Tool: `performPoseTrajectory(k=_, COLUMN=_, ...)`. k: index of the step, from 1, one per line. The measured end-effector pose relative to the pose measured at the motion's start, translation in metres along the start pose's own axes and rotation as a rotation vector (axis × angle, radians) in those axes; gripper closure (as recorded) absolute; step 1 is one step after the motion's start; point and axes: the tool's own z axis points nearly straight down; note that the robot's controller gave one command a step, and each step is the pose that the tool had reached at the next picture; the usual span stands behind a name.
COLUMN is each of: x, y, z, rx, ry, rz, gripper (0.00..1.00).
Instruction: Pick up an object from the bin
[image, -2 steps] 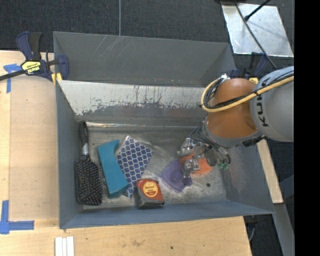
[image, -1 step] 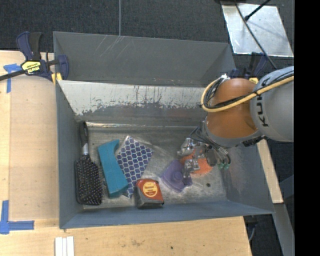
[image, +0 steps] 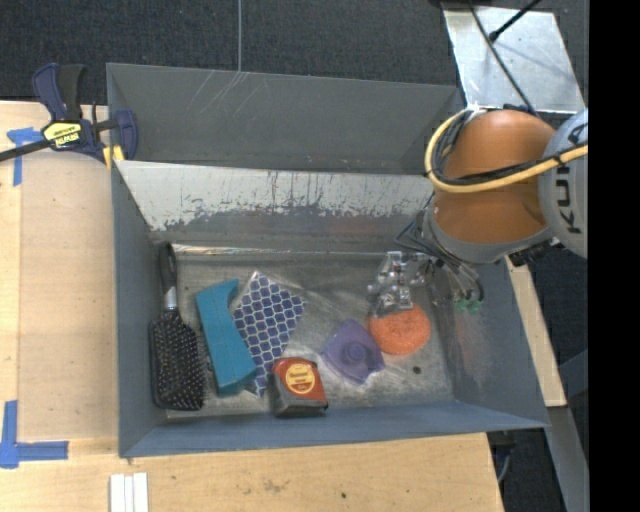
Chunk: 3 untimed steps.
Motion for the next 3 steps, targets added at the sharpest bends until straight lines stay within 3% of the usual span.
performPoseTrajectory(k=1, x=0.000, y=0.000, z=0.000, rx=0.000, ry=0.000, rz=0.000, gripper=1.00)
performPoseTrajectory(k=2, x=-0.002, y=0.002, z=0.020, rx=0.000, ry=0.002, rz=0.027, gripper=0.00)
performPoseTrajectory(k=3, x=-0.003, y=0.002, z=0.020, rx=0.000, ry=0.001, rz=0.027, gripper=0.00)
